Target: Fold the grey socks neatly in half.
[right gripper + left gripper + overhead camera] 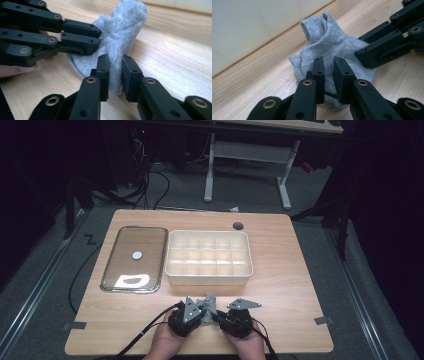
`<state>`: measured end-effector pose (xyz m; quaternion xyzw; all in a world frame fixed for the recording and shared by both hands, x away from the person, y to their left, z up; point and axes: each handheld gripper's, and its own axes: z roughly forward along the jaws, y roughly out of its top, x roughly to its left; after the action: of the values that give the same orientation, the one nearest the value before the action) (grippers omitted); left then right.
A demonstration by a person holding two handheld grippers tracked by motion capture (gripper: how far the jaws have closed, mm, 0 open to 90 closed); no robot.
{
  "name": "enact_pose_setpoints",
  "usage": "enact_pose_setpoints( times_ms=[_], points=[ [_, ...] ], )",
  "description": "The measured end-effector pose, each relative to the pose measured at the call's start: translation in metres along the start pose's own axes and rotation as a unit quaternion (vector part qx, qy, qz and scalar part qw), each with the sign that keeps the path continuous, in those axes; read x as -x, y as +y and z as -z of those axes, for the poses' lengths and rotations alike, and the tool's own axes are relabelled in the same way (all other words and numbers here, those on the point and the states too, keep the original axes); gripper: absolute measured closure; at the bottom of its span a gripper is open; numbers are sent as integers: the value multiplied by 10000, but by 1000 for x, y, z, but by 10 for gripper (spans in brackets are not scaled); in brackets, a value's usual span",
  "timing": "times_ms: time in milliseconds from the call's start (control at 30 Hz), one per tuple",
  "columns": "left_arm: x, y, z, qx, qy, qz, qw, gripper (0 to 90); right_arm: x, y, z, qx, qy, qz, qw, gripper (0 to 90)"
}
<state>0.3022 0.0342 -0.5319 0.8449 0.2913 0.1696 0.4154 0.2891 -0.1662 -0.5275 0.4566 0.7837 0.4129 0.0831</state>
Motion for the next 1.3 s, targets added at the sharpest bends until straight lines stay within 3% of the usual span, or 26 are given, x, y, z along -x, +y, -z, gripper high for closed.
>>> enact_pose_setpoints(
  times_ms=[133,167,233,400,500,633,767,900,933,1033,1300],
  points=[
    [1,0,0,-16,41,-35,10000,811,-9,2,5,167,14,261,9995,794],
    [1,0,0,-18,64,-42,10000,817,-17,4,6,243,9,476,9986,796],
    [1,0,0,-21,72,-26,10000,825,-23,5,4,258,37,625,9977,795],
    [1,0,0,-22,68,-20,10000,826,-19,4,6,272,74,573,9980,758],
    [1,0,0,-22,66,-25,10000,825,-14,4,11,415,67,498,9979,709],
    [1,0,0,-23,72,-37,10000,825,-3,5,18,588,-191,395,9973,656],
    [1,0,0,-22,74,-41,10000,825,6,3,20,586,-528,385,9961,700],
    [1,0,0,-22,78,-48,10000,824,10,3,16,401,-817,195,9957,863],
    [1,0,0,-21,80,-49,10000,824,10,2,15,357,-760,201,9963,900],
    [2,0,0,-28,83,-56,9999,824,9,2,11,277,-634,245,9973,900],
    [1,0,0,-29,80,-55,9999,824,3,1,2,149,-589,380,9974,900]
  ],
)
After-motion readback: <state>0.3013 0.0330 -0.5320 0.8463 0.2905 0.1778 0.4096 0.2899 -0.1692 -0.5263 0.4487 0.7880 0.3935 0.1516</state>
